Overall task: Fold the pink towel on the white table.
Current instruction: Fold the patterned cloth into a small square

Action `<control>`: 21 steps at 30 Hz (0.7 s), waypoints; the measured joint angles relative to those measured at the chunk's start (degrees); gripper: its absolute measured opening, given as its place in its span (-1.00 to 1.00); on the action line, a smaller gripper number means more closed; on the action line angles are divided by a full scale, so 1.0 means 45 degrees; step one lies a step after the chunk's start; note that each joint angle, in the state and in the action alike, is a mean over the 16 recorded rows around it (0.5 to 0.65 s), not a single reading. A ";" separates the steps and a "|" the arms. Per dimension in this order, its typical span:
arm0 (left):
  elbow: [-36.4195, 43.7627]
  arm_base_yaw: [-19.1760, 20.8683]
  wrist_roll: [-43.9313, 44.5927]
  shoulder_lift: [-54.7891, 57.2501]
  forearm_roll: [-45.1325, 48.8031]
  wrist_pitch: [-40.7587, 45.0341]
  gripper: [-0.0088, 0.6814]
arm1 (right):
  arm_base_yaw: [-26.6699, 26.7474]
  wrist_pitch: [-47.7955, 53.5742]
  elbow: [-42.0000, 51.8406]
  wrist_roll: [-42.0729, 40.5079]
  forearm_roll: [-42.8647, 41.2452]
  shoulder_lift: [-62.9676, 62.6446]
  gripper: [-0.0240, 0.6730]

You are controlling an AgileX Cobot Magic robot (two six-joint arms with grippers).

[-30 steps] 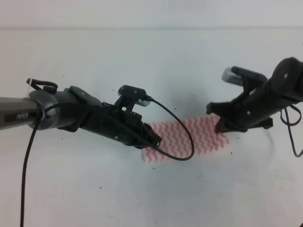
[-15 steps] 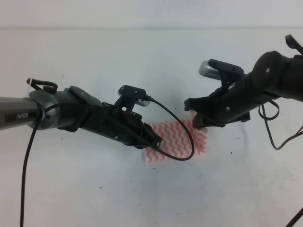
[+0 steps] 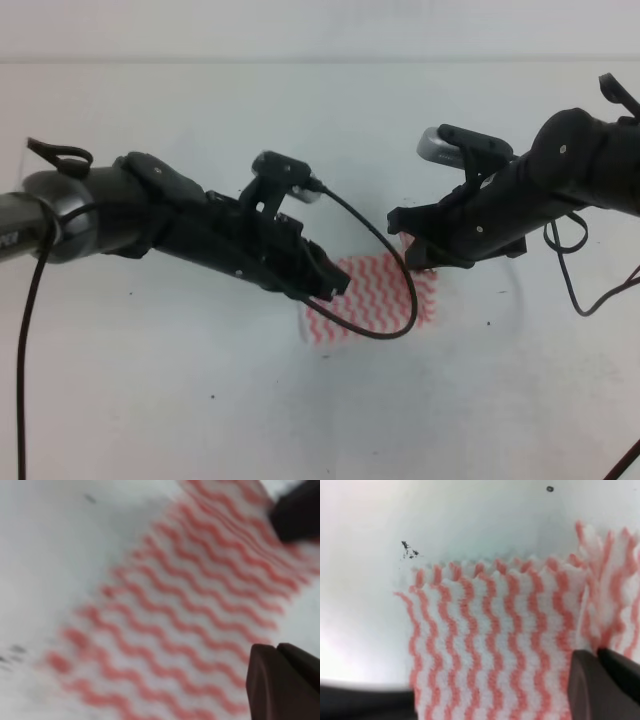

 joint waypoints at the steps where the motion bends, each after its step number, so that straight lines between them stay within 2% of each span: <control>1: 0.0001 0.0000 -0.0090 -0.0036 0.0152 0.0130 -0.99 | 0.0000 0.0000 0.0000 -0.0003 -0.0002 0.0000 -0.98; 9: 0.0012 0.0000 -0.0932 0.0222 0.1170 0.0832 -0.99 | 0.0000 -0.0023 0.0000 -0.0031 -0.0020 0.0000 -0.98; 21: 0.0003 0.0002 -0.1182 0.0544 0.1653 0.0617 -0.99 | 0.0000 -0.0045 0.0001 -0.0045 -0.0086 0.0000 -0.98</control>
